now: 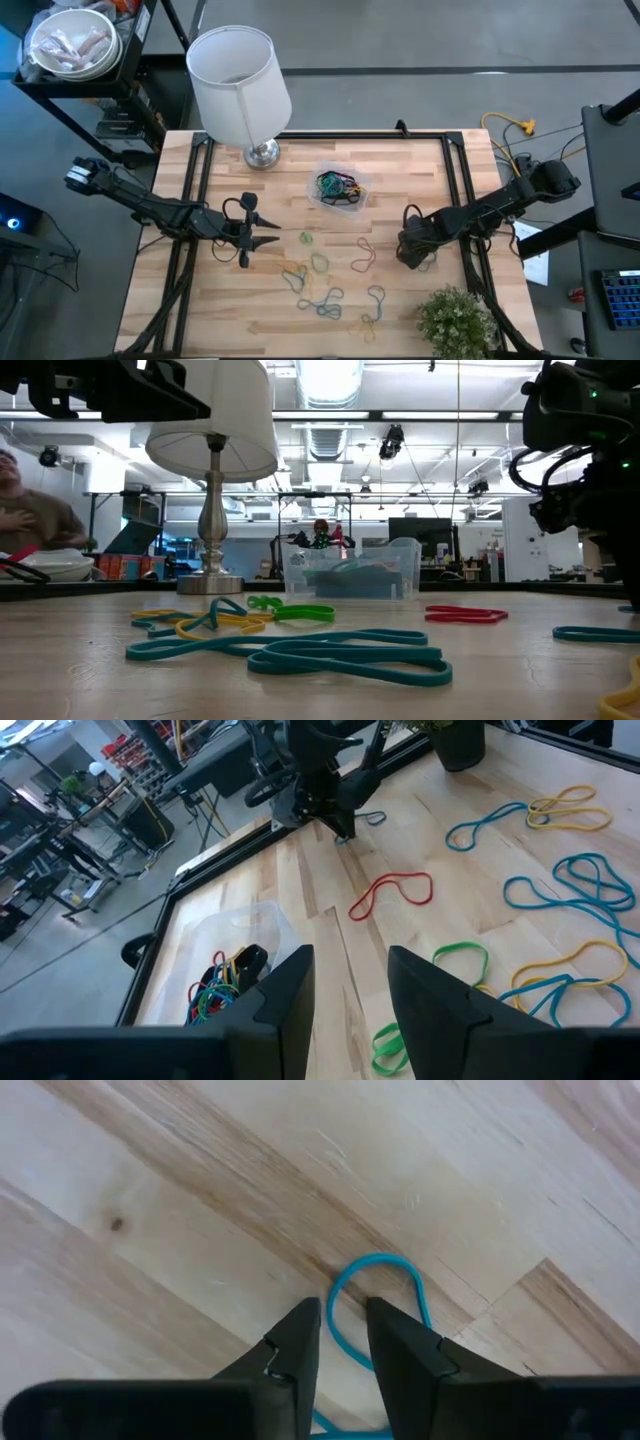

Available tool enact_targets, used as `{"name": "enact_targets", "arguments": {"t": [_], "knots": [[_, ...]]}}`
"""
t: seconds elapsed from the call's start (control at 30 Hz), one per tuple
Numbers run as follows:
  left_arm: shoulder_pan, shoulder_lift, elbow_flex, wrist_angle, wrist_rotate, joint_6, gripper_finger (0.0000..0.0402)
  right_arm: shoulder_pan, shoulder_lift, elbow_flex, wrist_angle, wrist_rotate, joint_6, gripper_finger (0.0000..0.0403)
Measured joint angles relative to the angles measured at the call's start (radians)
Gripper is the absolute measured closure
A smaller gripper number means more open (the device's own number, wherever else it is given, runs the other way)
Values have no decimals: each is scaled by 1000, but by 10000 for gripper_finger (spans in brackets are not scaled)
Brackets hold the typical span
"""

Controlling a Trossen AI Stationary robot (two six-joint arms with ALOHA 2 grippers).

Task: Pick and place rubber bands into bin
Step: Put the blue rubber bands into the bin

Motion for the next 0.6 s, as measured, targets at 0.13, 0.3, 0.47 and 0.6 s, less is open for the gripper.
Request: {"name": "enact_targets", "arguments": {"t": [0.13,0.3,0.47,0.6], "knots": [[0,0,0,0,0,0,288,0,0,0,3,2,-1,334],[0,0,0,0,0,0,288,0,0,0,11,3,-21,363],[0,0,0,0,0,0,288,0,0,0,25,2,-54,392],[0,0,-1,0,0,0,288,0,1,0,34,2,-121,394]]}}
